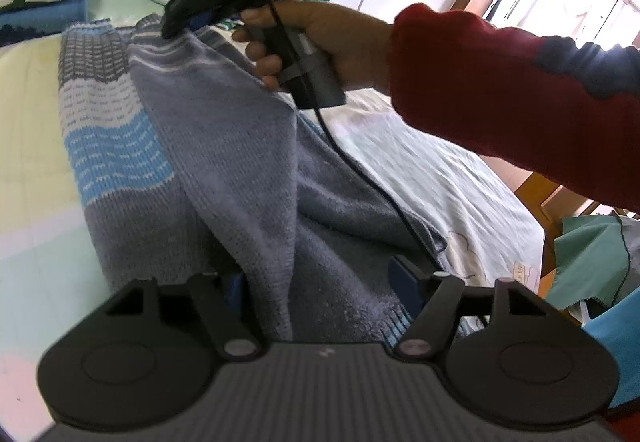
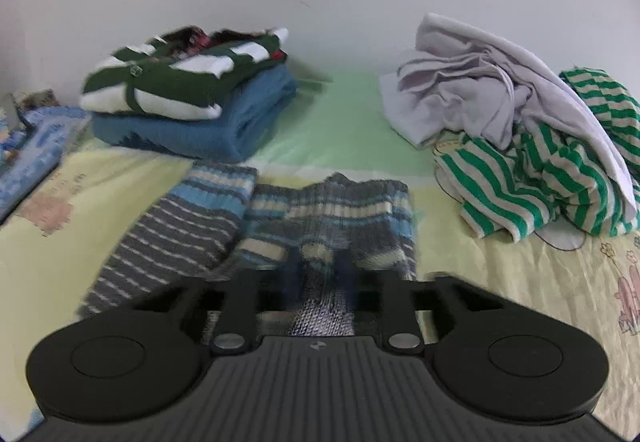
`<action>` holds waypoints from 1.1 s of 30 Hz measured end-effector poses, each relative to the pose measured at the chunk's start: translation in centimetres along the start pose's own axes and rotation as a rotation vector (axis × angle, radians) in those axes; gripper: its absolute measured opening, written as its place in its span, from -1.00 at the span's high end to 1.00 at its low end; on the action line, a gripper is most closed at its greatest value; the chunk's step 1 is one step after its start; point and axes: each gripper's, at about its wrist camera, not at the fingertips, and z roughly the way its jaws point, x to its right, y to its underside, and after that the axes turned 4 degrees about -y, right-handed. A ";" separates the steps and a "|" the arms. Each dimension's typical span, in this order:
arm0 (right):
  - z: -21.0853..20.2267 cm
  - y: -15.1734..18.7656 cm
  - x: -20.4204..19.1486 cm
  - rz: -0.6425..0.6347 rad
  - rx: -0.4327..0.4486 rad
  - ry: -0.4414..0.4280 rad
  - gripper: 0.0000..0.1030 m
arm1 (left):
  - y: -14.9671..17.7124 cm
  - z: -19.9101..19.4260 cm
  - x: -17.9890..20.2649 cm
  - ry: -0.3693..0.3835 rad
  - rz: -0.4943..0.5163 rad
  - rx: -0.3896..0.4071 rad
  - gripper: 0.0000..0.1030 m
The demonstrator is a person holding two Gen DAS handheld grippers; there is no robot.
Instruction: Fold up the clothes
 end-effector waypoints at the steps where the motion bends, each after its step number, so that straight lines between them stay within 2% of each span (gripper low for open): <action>1: -0.5 -0.1 0.0 0.000 0.015 0.002 0.70 | 0.0 0.0 0.2 -0.008 0.012 0.003 -0.31; 2: -1.1 -0.3 -0.1 0.002 0.030 0.001 0.70 | 0.1 0.1 0.3 -0.022 0.027 0.007 -0.26; 4: -2.6 -0.8 -0.1 0.035 0.066 -0.025 0.70 | 0.2 0.1 0.6 -0.062 0.059 0.012 0.05; 5: -3.3 -1.2 0.0 0.059 0.084 -0.044 0.70 | 0.3 0.0 0.8 -0.083 0.074 0.015 0.11; 8: -5.2 -2.5 0.3 0.138 0.136 -0.137 0.70 | 0.2 -0.1 0.0 -0.095 0.025 0.015 0.47; 10: -5.6 -3.4 0.2 0.165 0.174 -0.184 0.70 | 0.0 -0.2 -0.9 -0.099 -0.023 0.016 0.78; 11: -5.7 -3.9 0.2 0.179 0.192 -0.208 0.70 | -0.1 -0.4 -1.1 -0.107 -0.037 0.021 0.82; 14: -6.2 -5.3 0.2 0.219 0.248 -0.278 0.70 | -0.3 -1.0 -1.4 -0.135 -0.070 0.042 0.84; 16: -5.4 -5.8 0.1 0.227 0.261 -0.285 0.70 | -0.4 -1.4 -1.7 -0.154 -0.092 0.055 0.84; 18: -4.0 -6.0 0.1 0.239 0.259 -0.277 0.70 | -0.8 -2.1 -2.2 -0.150 -0.127 0.078 0.84; 21: -1.6 -5.9 0.6 0.281 0.242 -0.279 0.70 | -1.4 -2.9 -3.3 -0.106 -0.206 0.115 0.84; 24: 1.2 -5.4 0.7 0.322 0.197 -0.286 0.70 | -1.6 -2.4 -4.4 -0.107 -0.263 0.109 0.84; 29: 2.4 -4.4 0.9 0.385 0.223 -0.293 0.70 | -1.4 -3.5 -5.0 -0.147 -0.273 0.145 0.92; 31: 3.2 -4.0 1.1 0.402 0.197 -0.304 0.69 | -1.2 -3.7 -4.7 -0.191 -0.253 0.138 0.92; 33: 3.8 -3.8 1.3 0.405 0.180 -0.325 0.69 | -1.0 -3.8 -4.2 -0.200 -0.242 0.124 0.92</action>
